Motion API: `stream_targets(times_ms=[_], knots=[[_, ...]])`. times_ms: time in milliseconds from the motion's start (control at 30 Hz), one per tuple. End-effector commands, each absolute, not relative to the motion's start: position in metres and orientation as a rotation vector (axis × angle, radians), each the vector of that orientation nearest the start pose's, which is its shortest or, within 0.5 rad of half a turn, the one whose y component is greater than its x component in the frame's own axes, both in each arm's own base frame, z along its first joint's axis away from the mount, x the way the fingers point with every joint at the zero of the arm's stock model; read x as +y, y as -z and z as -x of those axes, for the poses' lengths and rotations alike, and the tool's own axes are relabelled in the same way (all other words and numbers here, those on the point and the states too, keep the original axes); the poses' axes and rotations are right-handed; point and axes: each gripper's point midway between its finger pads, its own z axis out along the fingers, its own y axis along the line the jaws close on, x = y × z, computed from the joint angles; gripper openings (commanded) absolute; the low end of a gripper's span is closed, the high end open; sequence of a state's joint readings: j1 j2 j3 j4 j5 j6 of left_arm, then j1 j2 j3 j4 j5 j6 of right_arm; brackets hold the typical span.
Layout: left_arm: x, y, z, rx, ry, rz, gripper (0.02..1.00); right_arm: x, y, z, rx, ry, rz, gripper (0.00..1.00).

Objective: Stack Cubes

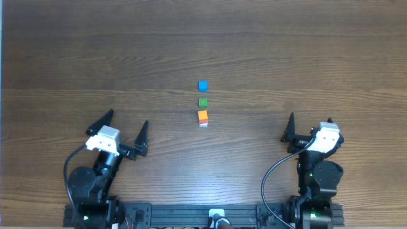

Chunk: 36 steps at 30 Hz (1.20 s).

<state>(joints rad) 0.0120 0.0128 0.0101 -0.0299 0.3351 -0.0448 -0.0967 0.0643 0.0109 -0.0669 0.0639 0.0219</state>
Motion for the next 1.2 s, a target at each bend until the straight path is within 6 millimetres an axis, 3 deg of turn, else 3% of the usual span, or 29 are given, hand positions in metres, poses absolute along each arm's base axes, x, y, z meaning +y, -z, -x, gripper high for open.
stream_targets(times_ms=[33, 967, 1200], knots=[[-0.058, -0.165, -0.236, 1.602, 0.303, -0.240, 0.998, -0.035, -0.146, -0.246, 1.689, 0.115, -0.150, 0.991], [-0.058, -0.165, -0.237, 1.604, 0.304, -0.239, 0.998, -0.036, -0.147, -0.246, 1.681, 0.117, -0.153, 0.993], [-0.058, -0.165, -0.237, 1.604, 0.304, -0.239, 0.998, -0.016, -0.157, -0.249, 1.647, -0.025, -0.113, 0.991]])
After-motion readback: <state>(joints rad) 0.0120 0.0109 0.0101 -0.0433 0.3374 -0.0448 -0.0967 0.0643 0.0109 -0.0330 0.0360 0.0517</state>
